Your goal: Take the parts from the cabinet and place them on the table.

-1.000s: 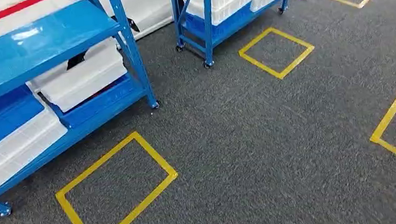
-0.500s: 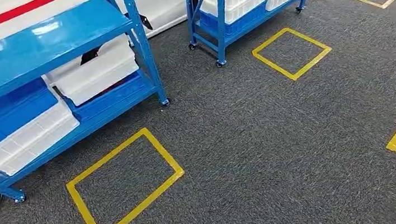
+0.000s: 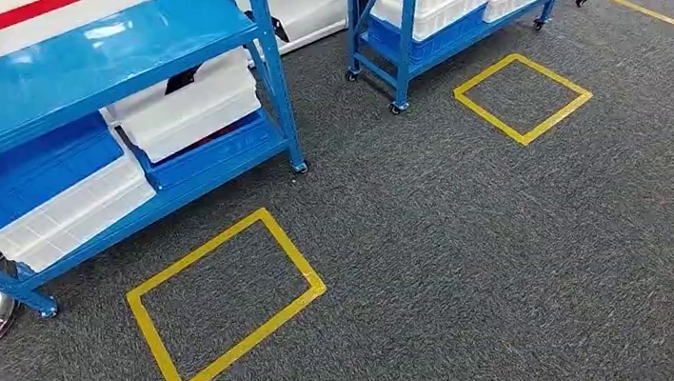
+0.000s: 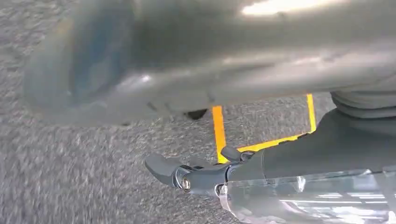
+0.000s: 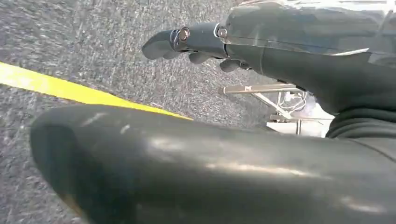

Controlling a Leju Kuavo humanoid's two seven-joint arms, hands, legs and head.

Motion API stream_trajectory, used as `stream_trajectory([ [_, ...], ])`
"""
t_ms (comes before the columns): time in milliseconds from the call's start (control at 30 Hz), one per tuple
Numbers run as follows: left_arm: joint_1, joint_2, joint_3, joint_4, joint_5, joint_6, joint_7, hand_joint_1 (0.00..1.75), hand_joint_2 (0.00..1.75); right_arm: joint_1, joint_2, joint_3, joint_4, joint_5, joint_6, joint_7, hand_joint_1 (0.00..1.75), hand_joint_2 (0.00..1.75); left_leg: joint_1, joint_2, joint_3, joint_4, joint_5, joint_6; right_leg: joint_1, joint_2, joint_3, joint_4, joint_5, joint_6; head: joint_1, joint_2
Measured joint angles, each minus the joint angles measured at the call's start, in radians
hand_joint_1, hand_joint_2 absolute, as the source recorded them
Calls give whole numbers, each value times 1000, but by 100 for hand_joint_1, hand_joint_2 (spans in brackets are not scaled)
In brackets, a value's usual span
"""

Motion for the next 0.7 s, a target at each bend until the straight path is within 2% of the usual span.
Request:
stream_trajectory([
  [33, -3, 0, 3, 0, 6, -1, 0, 0, 0, 0, 0, 0, 0, 0, 0, 0, 0, 0, 0, -2, -2, 0, 3, 4, -1, 13, -30, 61, -41, 2, 0, 0],
  [67, -3, 0, 5, 0, 7, -3, 0, 0, 0, 2, 0, 0, 0, 0, 0, 0, 0, 0, -1, -6, -5, 0, 3, 5, -3, 17, -69, 144, -83, 4, 0, 0],
  [100, -3, 0, 7, 0, 7, -5, 0, 0, 0, 3, 0, 0, 0, 0, 0, 1, 0, 0, -2, -10, -6, 1, 4, 6, -4, 18, -104, 216, -110, 6, 0, 0],
  [133, -3, 0, 8, 0, 8, -6, 0, 0, 0, 3, 0, 0, 0, 0, 0, 1, 0, 0, -2, -17, -7, 2, 4, 6, -6, 19, -130, 265, -116, 7, 0, 0],
  [167, -3, 0, 10, 0, 9, -6, 2, 0, 0, 3, 0, 0, 0, 0, 0, 1, 0, 0, -2, -22, -6, 3, 3, 5, -7, 19, -129, 259, -97, 8, 0, 0],
  [200, -3, 0, 13, 0, 13, -6, 3, 0, 0, 3, 0, 0, 0, 1, 0, 1, 0, 0, -1, -30, -5, 4, 3, 4, -8, 20, -109, 210, -58, 7, 0, 0],
  [267, -4, -3, 22, 0, 28, -6, 3, 0, 0, 4, 0, 0, 0, 4, 0, 1, 0, 0, 0, -43, -1, 6, 0, -1, -10, 29, -32, 46, 30, 3, 0, 0],
  [300, -4, -3, 28, 0, 28, -6, 3, 0, 0, 5, 0, 0, 0, 6, 1, 1, 0, 0, -1, -47, -5, 8, -2, -6, -13, 61, -6, -18, 41, -1, 0, 0],
  [333, -7, -3, 32, 0, 29, -6, 3, 0, 0, 5, 0, 0, 1, 8, 2, 1, 0, 0, -7, -53, -11, 18, -7, -15, -9, 66, -6, -28, 38, -3, 0, 0],
  [433, -7, -3, 36, 0, 42, -6, 2, 0, 0, -1, 0, 0, 1, 9, 5, 1, 0, 0, -2, -62, -14, 13, -3, -33, -4, 53, -8, -25, 39, -18, 0, 0],
  [467, -7, -3, 40, 0, 42, -6, 2, 0, 0, -4, 0, 0, 1, 9, 4, 1, 0, 0, -1, -60, -17, 19, -10, -39, -10, 45, -5, -35, 45, -27, 0, 0],
  [500, -8, -3, 42, 0, 41, -6, 2, 0, 0, -3, 0, 0, 1, 9, 4, 1, 0, 0, 0, -38, -24, 43, -27, -43, -10, 39, -2, -37, 45, -33, 0, 0],
  [533, -11, -3, 43, 0, 41, -4, 2, 0, 0, -2, 0, 0, 1, 9, 3, 0, 0, 0, 0, -27, -50, 101, -66, -46, -10, 33, -2, -37, 44, -40, 0, 0],
  [600, -16, -3, 47, 0, 42, -1, 3, 0, 0, 0, 0, 0, 2, 9, 3, -1, 0, 0, 3, -24, -124, 261, -142, -52, -6, 18, -3, -36, 42, -43, 0, 0],
  [633, -17, -3, 50, 0, 43, 1, 5, 0, 0, 0, -1, 0, 2, 9, 3, -1, 0, 0, 4, -23, -152, 320, -159, -54, -4, 11, -3, -36, 42, -43, 0, 0],
  [667, -17, -3, 51, 0, 44, 3, 8, 0, 0, 0, -1, 0, 2, 9, 3, -1, 0, 0, 5, -22, -159, 336, -153, -54, -3, 7, -2, -35, 41, -44, 0, 0],
  [700, -16, -3, 52, 0, 45, 5, 11, 0, 0, -1, -1, 0, 2, 11, 6, -2, 0, 0, 4, -20, -140, 297, -119, -53, -2, 2, -1, -35, 40, -43, 0, 0],
])
